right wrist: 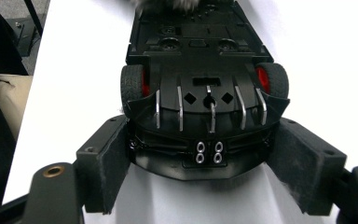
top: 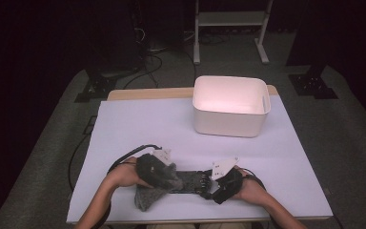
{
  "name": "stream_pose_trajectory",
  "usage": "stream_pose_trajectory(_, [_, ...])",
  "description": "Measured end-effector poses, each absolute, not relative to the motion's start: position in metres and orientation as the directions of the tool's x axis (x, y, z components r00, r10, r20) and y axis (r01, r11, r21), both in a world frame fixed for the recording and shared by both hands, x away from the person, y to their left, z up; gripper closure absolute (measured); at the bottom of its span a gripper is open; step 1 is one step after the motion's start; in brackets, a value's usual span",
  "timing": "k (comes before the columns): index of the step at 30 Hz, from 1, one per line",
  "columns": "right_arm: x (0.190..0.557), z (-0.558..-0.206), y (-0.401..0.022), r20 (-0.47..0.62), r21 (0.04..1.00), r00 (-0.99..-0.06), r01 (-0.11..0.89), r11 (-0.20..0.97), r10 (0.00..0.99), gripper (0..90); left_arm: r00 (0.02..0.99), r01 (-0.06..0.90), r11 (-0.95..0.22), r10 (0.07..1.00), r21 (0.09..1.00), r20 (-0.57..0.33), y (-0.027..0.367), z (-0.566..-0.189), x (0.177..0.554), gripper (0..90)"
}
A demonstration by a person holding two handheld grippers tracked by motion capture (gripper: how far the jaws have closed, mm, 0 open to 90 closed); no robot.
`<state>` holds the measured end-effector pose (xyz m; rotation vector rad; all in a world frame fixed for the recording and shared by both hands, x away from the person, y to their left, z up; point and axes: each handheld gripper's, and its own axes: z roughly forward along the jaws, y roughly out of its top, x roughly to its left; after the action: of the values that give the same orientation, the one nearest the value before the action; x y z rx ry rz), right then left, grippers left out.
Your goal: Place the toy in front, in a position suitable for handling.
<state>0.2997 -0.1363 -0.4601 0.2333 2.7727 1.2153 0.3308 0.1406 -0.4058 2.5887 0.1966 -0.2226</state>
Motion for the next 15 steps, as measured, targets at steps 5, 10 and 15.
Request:
stream_pose_trajectory(5, [0.3, -0.46, -0.136, -0.031, 0.738, -0.983, 0.101, 0.667, 0.183, 23.4, 0.966, 0.24, -0.837, 0.157, 0.491, -0.205, 0.162, -0.41, 0.334, 69.3])
stream_pose_trajectory(10, [0.299, -0.459, -0.136, -0.04, 0.739, -0.982, 0.094, 0.667, 0.183, 23.4, 0.959, 0.263, -0.81, 0.16, 0.525, -0.235, 0.157, -0.411, 0.344, 69.6])
stream_pose_trajectory(15, [0.299, -0.46, -0.136, -0.036, 0.738, -0.982, 0.098, 0.668, 0.183, 23.4, 0.972, 0.198, -0.82, 0.092, 0.537, -0.218, 0.121, -0.403, 0.348, 69.6])
